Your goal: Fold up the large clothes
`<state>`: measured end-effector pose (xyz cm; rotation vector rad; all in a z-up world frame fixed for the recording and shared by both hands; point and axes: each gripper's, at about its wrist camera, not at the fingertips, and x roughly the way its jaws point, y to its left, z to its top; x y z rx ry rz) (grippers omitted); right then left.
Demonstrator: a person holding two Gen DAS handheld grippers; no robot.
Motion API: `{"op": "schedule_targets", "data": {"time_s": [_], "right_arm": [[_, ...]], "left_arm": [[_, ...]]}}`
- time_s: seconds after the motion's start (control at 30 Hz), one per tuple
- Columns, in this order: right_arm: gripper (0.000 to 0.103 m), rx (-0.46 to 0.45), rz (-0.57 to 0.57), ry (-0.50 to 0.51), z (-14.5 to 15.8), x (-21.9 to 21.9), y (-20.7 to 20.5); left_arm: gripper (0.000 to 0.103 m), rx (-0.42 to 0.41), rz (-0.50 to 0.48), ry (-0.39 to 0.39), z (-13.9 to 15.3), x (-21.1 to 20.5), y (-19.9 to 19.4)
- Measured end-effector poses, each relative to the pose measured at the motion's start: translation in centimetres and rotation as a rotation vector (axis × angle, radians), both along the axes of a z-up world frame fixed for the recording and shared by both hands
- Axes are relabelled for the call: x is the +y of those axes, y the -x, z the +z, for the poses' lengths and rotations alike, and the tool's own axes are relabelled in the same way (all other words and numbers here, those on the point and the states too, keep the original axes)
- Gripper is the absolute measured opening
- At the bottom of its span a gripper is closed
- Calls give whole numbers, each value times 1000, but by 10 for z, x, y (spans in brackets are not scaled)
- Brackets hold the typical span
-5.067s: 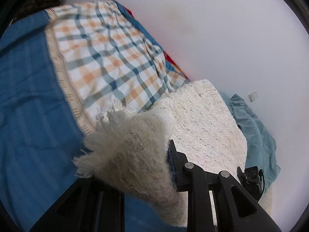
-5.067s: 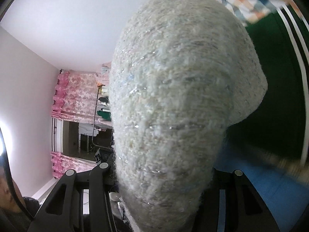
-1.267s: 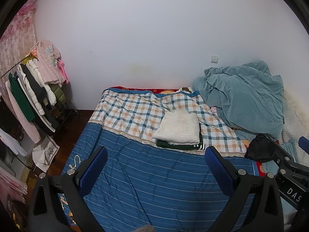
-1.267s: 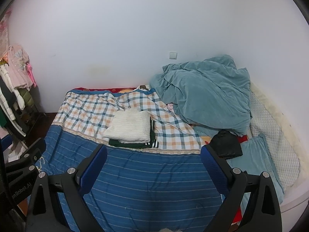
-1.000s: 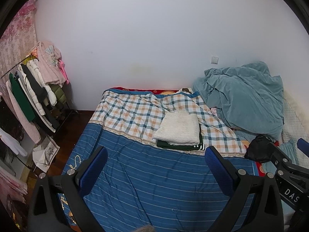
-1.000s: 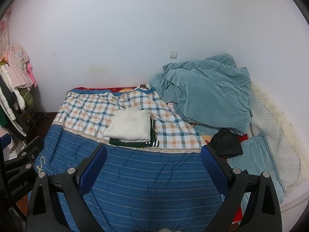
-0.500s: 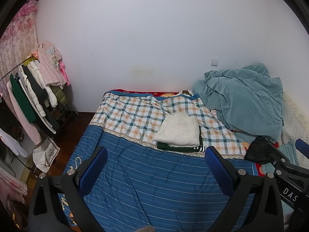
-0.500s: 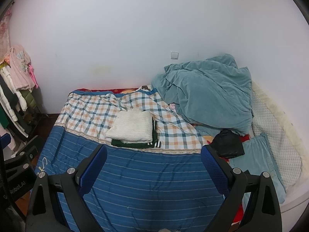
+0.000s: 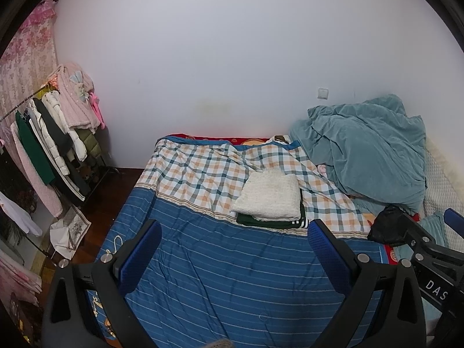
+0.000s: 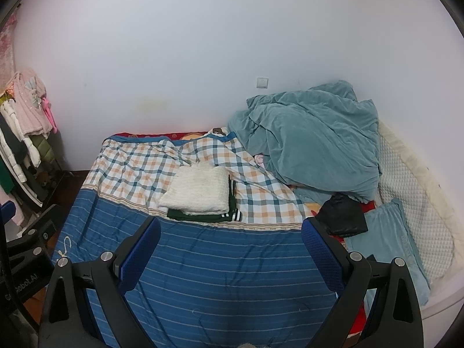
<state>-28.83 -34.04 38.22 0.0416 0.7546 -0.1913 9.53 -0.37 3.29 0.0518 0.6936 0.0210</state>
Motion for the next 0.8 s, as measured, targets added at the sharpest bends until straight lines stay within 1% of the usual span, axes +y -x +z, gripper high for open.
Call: {"op": "schedule_targets", "data": {"time_s": [0.57, 0.8], "right_arm": [[99, -2, -2, 0, -5, -6, -4], [99, 1, -2, -2, -6, -6, -4]], "left_arm": [[103, 2, 2, 1, 0, 2, -2], [103, 0, 3, 7, 2, 12, 0]]}}
